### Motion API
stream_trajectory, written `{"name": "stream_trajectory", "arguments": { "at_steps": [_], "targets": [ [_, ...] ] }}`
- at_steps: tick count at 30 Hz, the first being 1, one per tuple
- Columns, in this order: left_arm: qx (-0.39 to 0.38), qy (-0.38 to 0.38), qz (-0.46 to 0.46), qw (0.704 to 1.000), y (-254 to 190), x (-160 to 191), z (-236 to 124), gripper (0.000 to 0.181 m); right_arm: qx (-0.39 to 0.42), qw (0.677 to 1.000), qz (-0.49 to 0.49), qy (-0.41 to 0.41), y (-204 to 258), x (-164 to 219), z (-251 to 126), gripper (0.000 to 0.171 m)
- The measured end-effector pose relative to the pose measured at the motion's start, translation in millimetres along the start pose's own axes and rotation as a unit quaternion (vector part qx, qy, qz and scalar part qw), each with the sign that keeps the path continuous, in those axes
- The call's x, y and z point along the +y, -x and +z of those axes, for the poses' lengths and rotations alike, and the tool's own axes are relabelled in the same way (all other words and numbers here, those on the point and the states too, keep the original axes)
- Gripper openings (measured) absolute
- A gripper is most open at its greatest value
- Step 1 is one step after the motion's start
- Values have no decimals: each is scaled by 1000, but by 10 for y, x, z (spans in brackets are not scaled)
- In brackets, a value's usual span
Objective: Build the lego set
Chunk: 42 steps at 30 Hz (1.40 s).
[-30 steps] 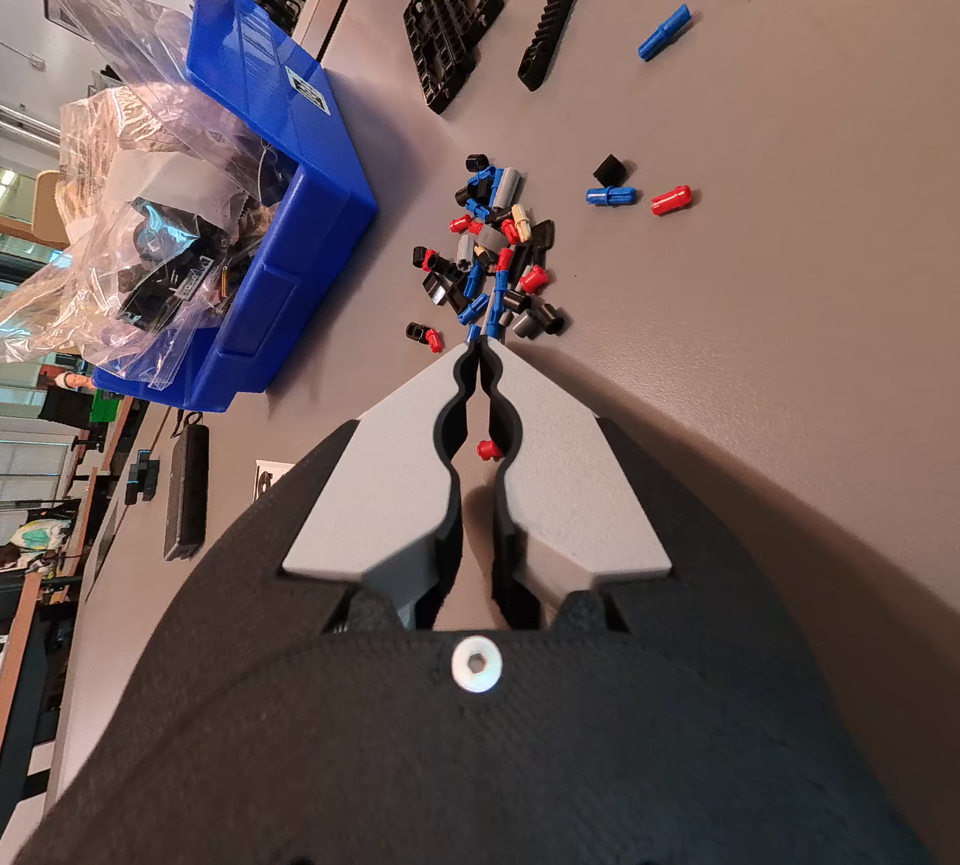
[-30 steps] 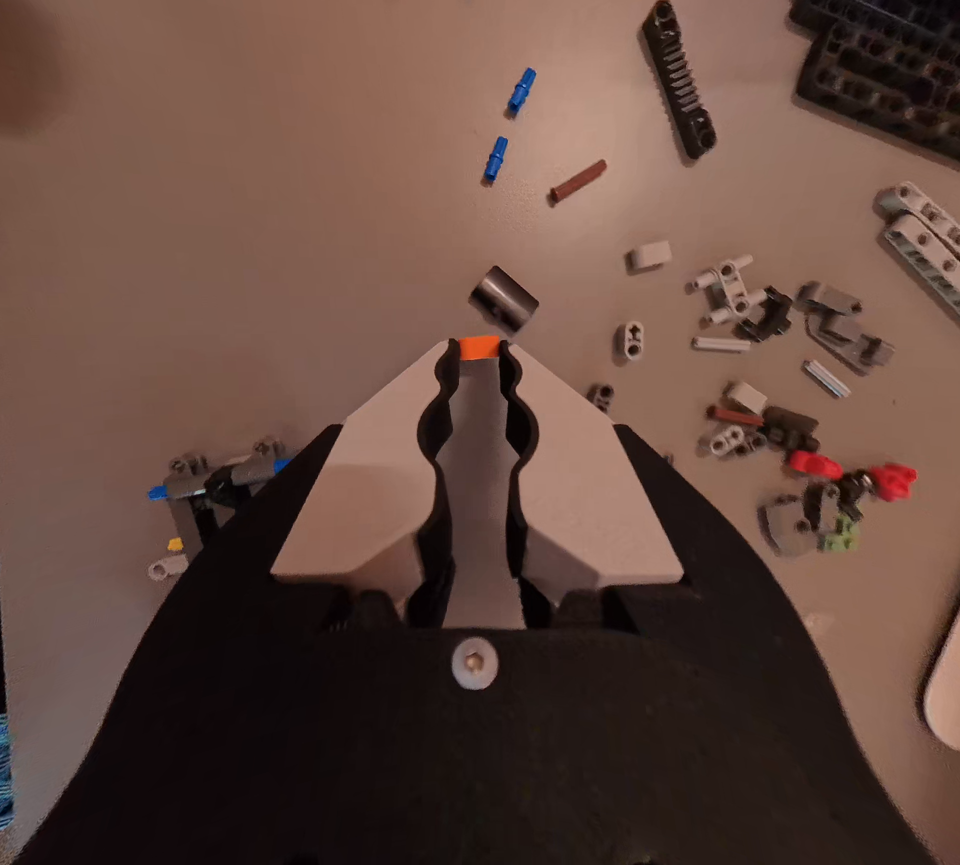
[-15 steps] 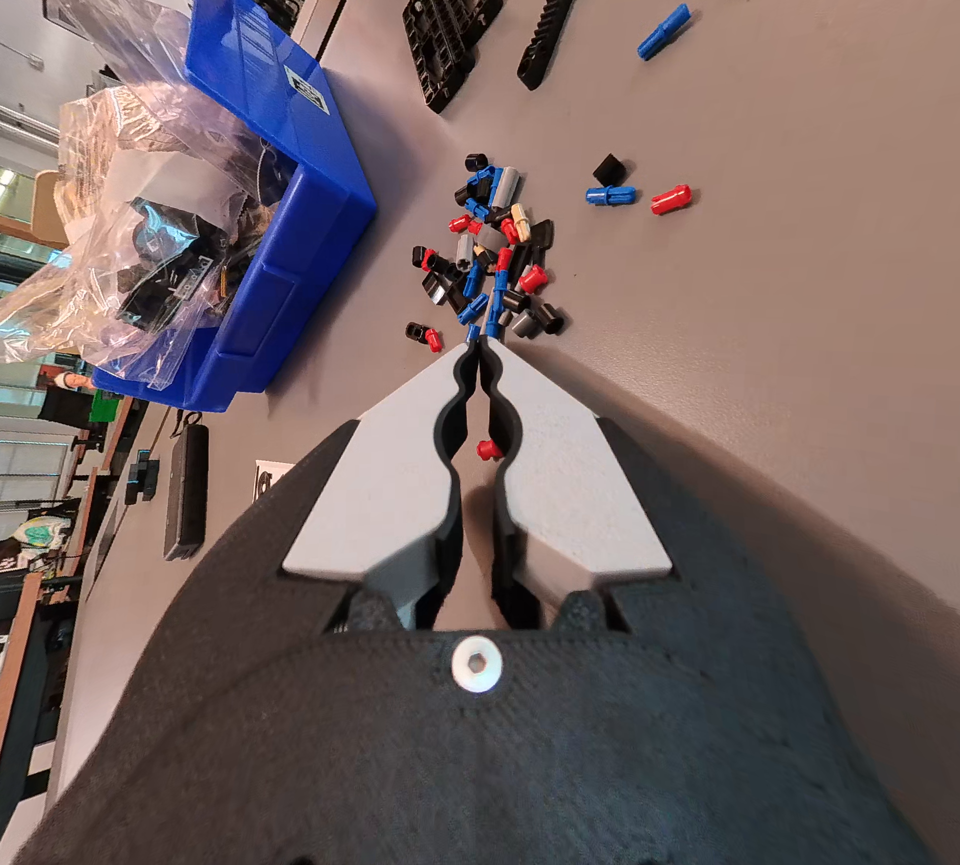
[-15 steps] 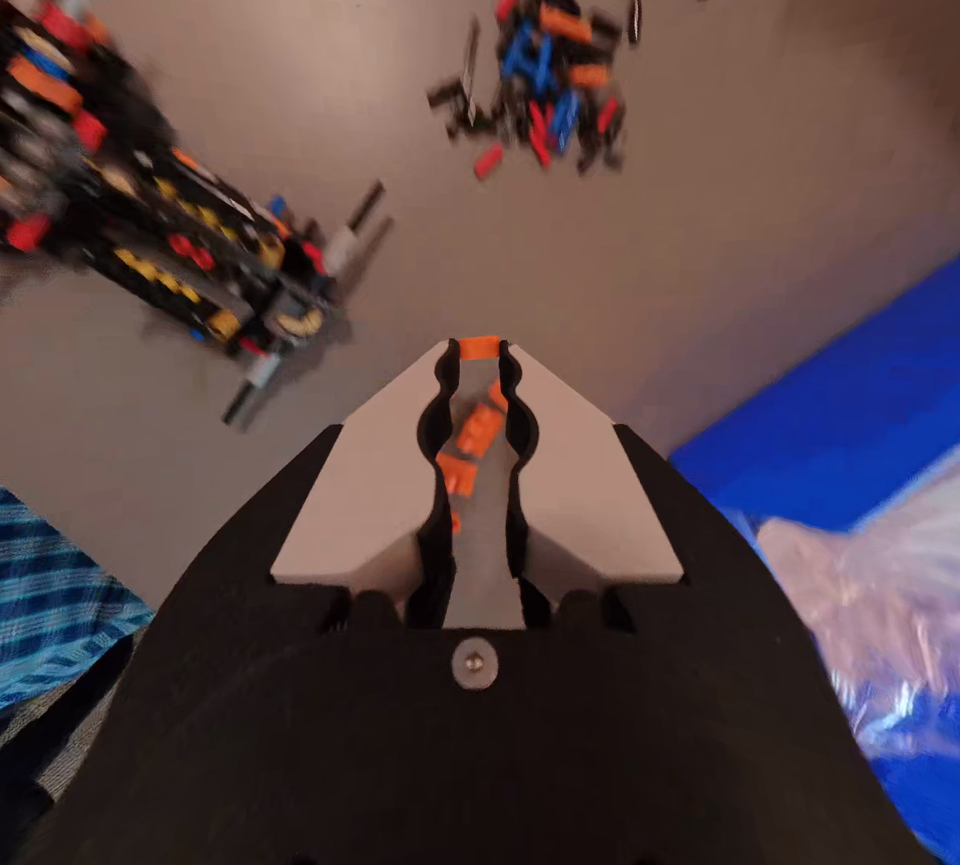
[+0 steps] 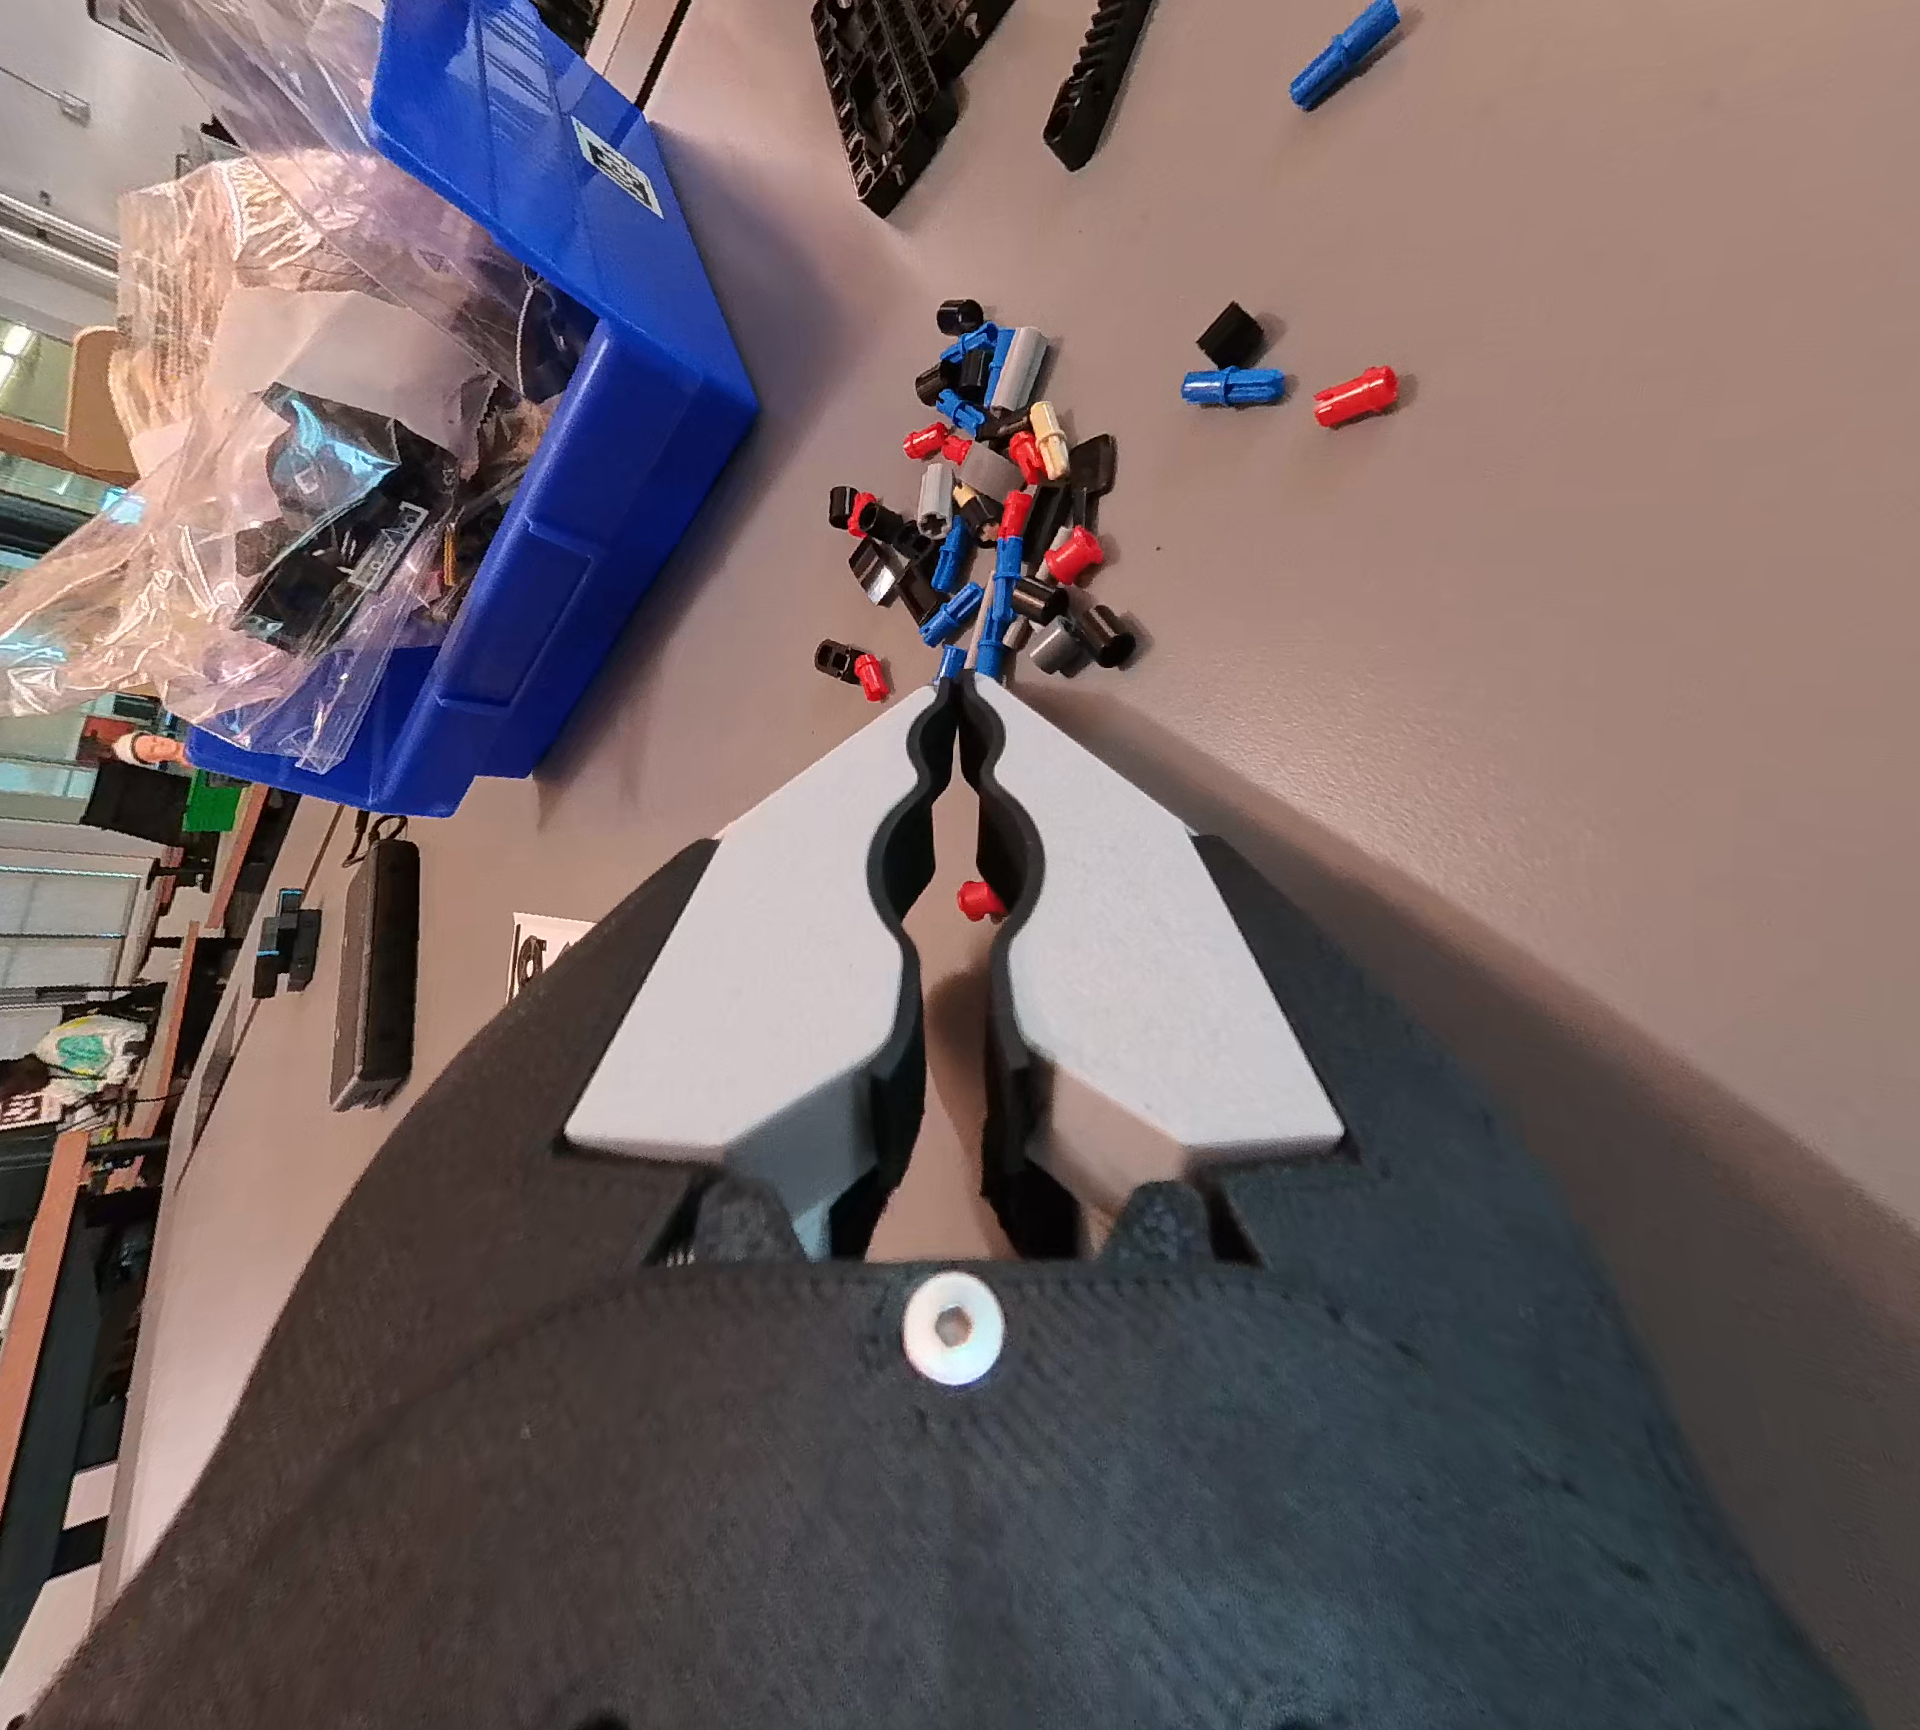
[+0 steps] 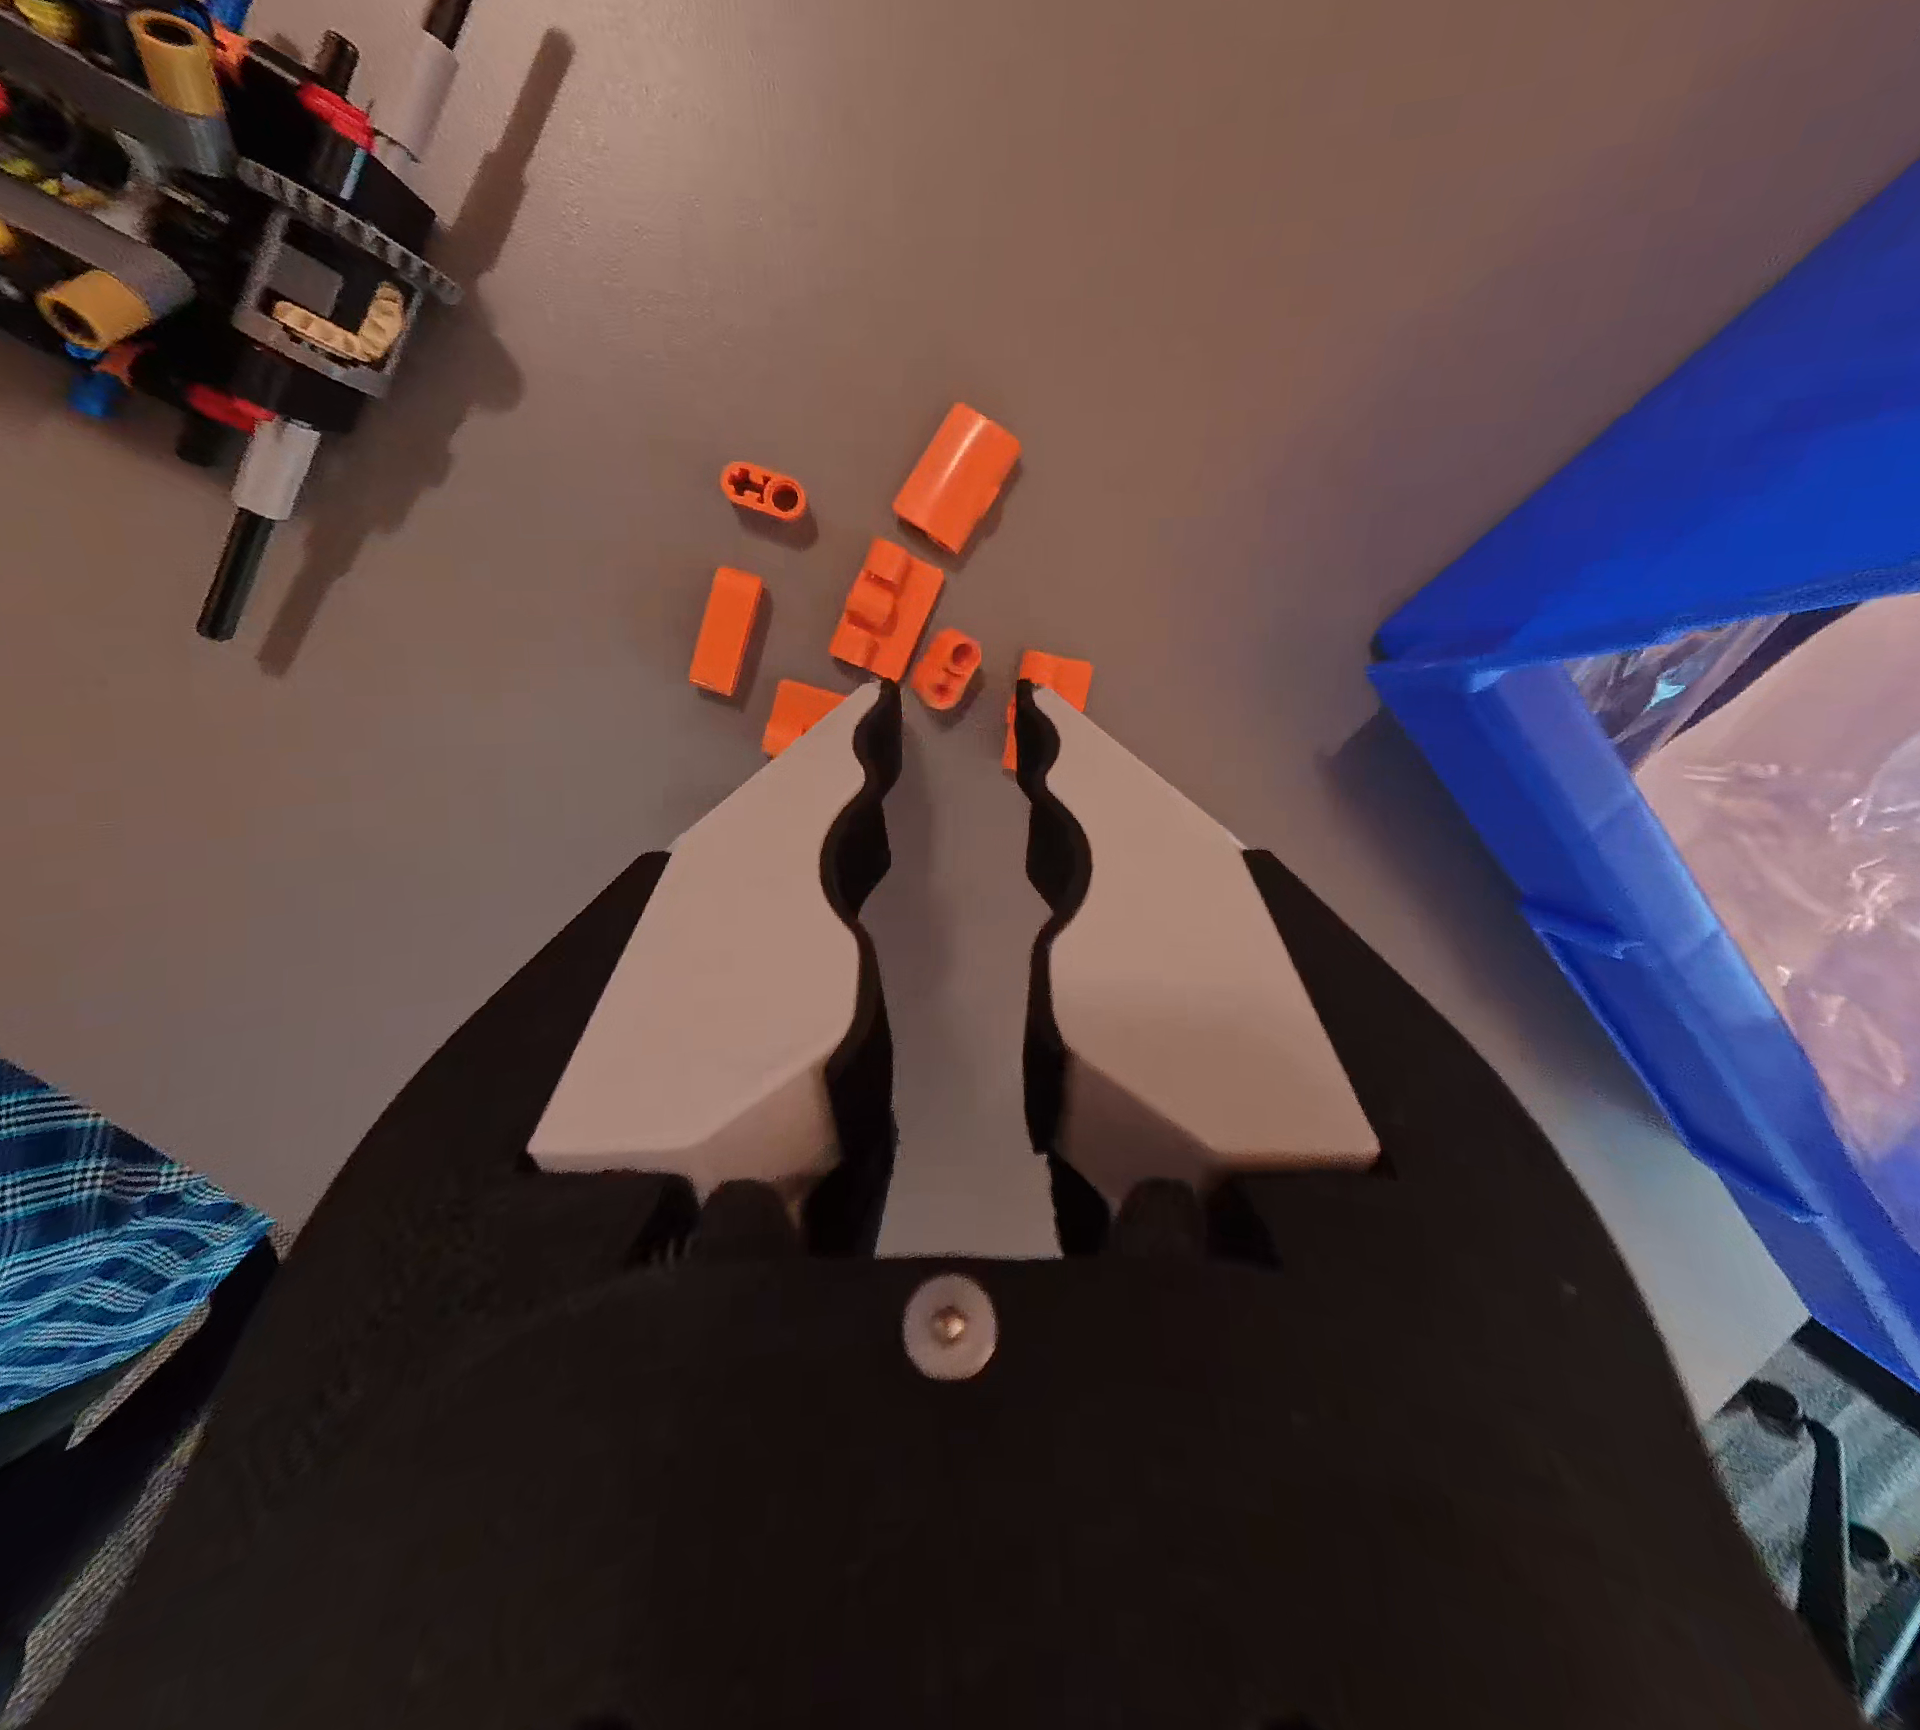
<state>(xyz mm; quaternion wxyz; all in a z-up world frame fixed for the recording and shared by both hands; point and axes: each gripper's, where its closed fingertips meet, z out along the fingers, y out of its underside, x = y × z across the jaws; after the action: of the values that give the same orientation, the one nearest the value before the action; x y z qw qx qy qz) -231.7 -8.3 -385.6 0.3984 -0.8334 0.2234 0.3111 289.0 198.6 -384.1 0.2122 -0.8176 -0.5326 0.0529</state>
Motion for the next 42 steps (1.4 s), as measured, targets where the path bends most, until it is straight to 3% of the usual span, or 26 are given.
{"name": "stream_trajectory", "arguments": {
  "at_steps": [9,15,21,29,32,42],
  "targets": [
    [-6,2,2,1000,13,-1,-10,0,-6,996,-42,-77,126,-671,-310,19],
    [-7,2,1,1000,19,5,-4,0,-30,991,-62,-117,216,-1246,-159,22],
    [-8,5,-4,1000,22,10,8,0,-20,990,-78,-112,145,-1570,99,22],
    [-12,11,-7,1000,32,22,23,0,-64,992,-63,-86,1,-1832,607,29],
    [-12,12,-9,1000,35,27,26,0,-62,991,-95,-73,-45,-1852,782,22],
    [-13,19,-16,1000,50,42,43,0,-103,978,-177,-46,-23,-1843,936,12]
  ]
}}
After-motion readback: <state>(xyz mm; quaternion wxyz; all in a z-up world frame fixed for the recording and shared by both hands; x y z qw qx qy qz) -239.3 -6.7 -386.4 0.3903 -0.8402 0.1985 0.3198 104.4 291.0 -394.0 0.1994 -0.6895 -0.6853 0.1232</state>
